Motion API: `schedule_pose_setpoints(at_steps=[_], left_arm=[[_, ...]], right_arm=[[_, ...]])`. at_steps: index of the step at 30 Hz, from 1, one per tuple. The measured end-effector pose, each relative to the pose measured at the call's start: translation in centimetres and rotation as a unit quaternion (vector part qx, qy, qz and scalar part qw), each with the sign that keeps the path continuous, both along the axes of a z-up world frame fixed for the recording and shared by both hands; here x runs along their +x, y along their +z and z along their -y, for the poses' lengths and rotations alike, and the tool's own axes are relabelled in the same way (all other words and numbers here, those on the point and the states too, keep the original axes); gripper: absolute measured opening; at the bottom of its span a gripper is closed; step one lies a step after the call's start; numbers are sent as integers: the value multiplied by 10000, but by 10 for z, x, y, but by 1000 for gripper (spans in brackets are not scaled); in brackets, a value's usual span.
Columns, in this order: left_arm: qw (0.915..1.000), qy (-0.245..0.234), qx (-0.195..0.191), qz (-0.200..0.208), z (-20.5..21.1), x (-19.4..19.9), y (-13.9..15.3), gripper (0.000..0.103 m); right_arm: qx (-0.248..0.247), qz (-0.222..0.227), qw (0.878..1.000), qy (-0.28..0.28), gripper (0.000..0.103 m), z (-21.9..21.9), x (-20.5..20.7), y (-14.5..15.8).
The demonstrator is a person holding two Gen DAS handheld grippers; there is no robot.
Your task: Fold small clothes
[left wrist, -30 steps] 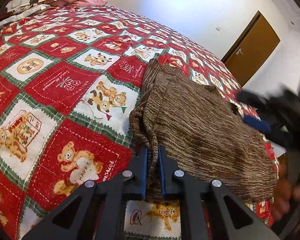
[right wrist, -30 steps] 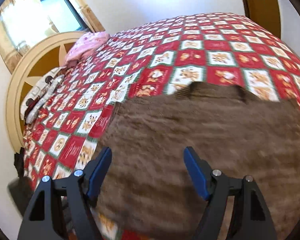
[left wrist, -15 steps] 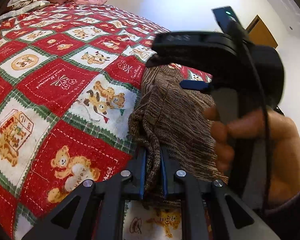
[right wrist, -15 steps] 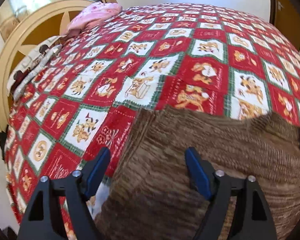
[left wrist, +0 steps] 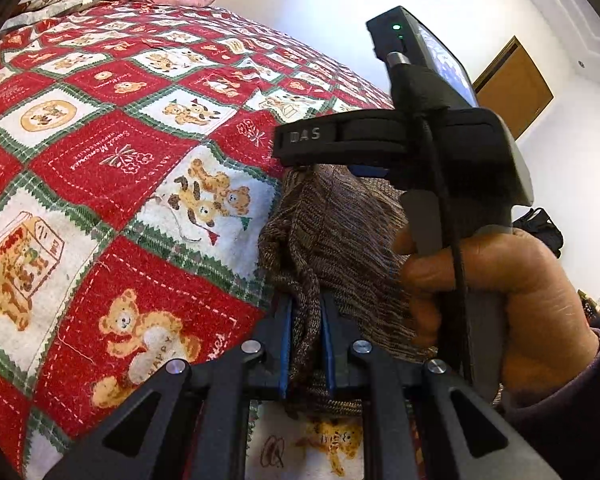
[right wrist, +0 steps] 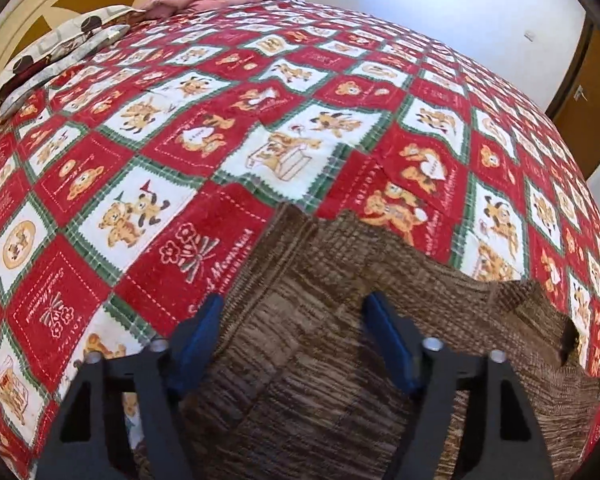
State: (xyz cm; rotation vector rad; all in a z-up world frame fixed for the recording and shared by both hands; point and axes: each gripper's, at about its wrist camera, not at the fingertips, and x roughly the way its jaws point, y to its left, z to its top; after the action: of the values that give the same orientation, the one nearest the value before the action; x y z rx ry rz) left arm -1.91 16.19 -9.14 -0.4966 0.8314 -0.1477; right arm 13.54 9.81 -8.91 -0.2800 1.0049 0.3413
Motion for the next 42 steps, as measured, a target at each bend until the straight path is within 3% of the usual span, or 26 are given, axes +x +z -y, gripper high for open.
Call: schedule_pose_setpoints(at_steps=[2, 7, 11, 16, 21, 26, 33, 42], left_arm=[[10000, -12, 53, 5, 2, 0, 1, 13], [9997, -127, 212, 19, 5, 1, 3, 10], [9976, -299, 558, 278, 15, -5, 15, 9], [9940, -525, 755, 594, 27, -9, 33, 9], [9887, -898, 853, 840, 50, -14, 47, 9], [9772, -1433, 1012, 1195, 82, -21, 66, 9], [9579, -2200, 1161, 1429, 144, -20, 87, 9], [9204, -3327, 1352, 1544, 255, -28, 86, 9]], right_arm=[[72, 2, 9999, -97, 53, 6, 1, 2], [667, -94, 9974, -252, 29, 24, -2, 9], [1373, -278, 9893, -413, 18, 40, -2, 15], [2469, -548, 9654, -628, 16, 71, -3, 25], [2940, -426, 9521, -727, 15, 101, -12, 42], [3347, -335, 9368, -960, 15, 147, -21, 56], [3211, -113, 9393, -1200, 14, 223, -33, 75], [2807, 89, 9476, -1522, 14, 327, -58, 79]])
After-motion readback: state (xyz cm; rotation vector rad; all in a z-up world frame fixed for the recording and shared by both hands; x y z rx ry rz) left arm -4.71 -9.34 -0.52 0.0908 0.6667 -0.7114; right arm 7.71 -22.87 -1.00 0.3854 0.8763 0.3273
